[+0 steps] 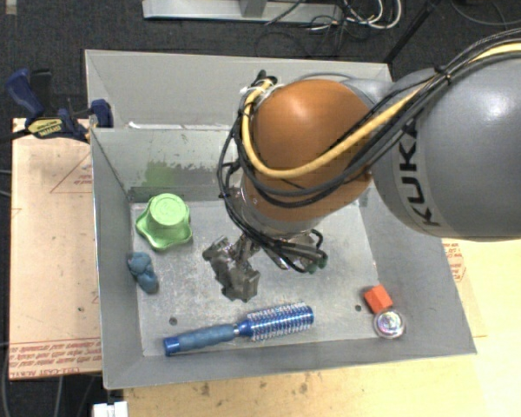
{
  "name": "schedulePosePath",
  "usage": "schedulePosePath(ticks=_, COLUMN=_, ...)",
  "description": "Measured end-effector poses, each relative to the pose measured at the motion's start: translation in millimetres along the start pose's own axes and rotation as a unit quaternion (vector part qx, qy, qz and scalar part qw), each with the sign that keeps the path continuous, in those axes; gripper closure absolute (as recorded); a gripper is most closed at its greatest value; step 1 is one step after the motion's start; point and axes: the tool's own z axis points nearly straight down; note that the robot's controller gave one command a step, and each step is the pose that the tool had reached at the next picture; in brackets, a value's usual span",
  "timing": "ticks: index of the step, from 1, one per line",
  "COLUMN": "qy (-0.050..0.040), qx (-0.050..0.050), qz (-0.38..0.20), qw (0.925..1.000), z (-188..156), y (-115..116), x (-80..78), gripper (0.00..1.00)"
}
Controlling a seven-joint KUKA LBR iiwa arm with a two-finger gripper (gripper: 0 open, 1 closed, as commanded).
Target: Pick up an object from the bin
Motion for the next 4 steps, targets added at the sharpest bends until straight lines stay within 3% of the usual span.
schedulePosePath(ticks=1, qy=0.0072, qx=-0.003, qz=-0.118, qw=0.993, z=63.0, y=17.5, x=-0.9, gripper=1.0)
schedulePosePath(ticks=2, qy=0.0057, qx=-0.003, qz=-0.118, qw=0.993, z=61.5, y=17.0, x=-1.5, gripper=0.0)
schedulePosePath(ticks=3, qy=0.009, qx=-0.003, qz=-0.062, qw=0.998, z=140.3, y=6.3, x=6.3, gripper=0.0)
schedulePosePath(ticks=4, qy=-0.0035, qx=0.002, qz=-0.166, qw=0.9862, z=184.5, y=5.5, x=4.3, gripper=0.0)
